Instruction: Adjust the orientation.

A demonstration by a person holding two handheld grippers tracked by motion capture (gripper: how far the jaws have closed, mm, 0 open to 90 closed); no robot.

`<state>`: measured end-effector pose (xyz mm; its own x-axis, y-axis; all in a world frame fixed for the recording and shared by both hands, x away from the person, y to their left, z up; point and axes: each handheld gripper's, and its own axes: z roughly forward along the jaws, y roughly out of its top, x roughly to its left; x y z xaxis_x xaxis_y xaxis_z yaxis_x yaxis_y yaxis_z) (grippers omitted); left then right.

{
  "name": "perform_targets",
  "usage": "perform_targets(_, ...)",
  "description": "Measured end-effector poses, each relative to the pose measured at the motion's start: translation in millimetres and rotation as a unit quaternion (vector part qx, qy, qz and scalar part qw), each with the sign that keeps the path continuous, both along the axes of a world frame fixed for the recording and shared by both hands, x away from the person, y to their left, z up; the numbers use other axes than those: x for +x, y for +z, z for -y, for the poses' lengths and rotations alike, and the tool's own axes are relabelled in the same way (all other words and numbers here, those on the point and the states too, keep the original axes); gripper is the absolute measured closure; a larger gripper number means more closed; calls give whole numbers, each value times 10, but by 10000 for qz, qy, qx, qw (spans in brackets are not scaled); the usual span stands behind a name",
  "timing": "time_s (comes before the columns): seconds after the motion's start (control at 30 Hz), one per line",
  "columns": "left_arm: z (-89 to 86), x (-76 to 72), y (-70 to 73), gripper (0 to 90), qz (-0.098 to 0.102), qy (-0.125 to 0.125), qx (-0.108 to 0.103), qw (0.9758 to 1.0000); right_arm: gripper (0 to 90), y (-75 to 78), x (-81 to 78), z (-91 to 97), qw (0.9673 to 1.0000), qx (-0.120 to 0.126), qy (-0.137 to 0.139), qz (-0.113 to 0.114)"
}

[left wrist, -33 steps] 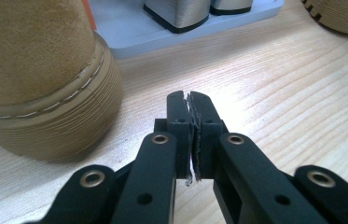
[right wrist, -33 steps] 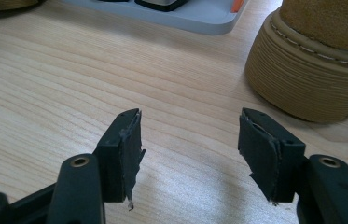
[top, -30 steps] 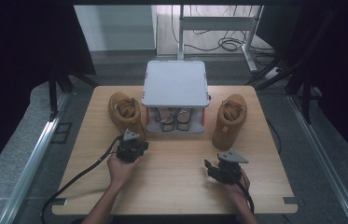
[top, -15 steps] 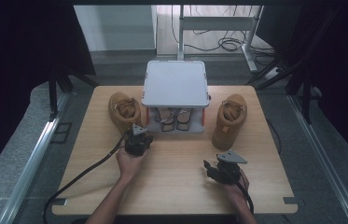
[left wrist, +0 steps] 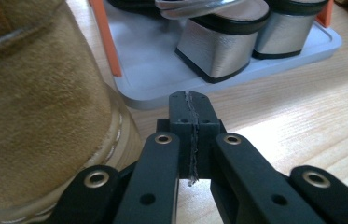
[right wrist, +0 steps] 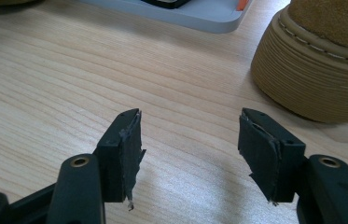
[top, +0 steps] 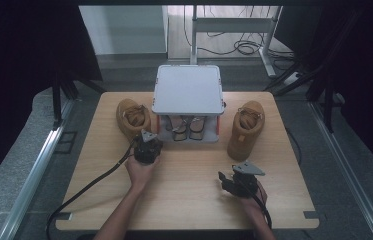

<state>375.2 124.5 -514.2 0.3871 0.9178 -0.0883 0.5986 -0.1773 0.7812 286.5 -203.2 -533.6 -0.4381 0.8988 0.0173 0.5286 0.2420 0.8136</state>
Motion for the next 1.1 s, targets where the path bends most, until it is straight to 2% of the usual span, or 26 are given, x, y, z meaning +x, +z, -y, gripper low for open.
perform_targets(0.37, -41, 56, 23, 900, 49, 172, -40, 9998, 396, -12, 2, -11, 10000, -22, 15, -9)
perform_targets(0.6, -91, 91, -1, 900, -13, 253, -22, 9997, 396, -11, 1, -10, 10000, -37, 17, 0)
perform_targets(0.67, -108, 94, -8, 900, -18, 241, -85, 9997, 396, -11, 2, -8, 10000, -39, 15, 4)
perform_targets(1.1, -139, 74, -12, 900, 1, 228, -118, 9997, 396, 0, -2, 10, 10000, -56, -22, 11)
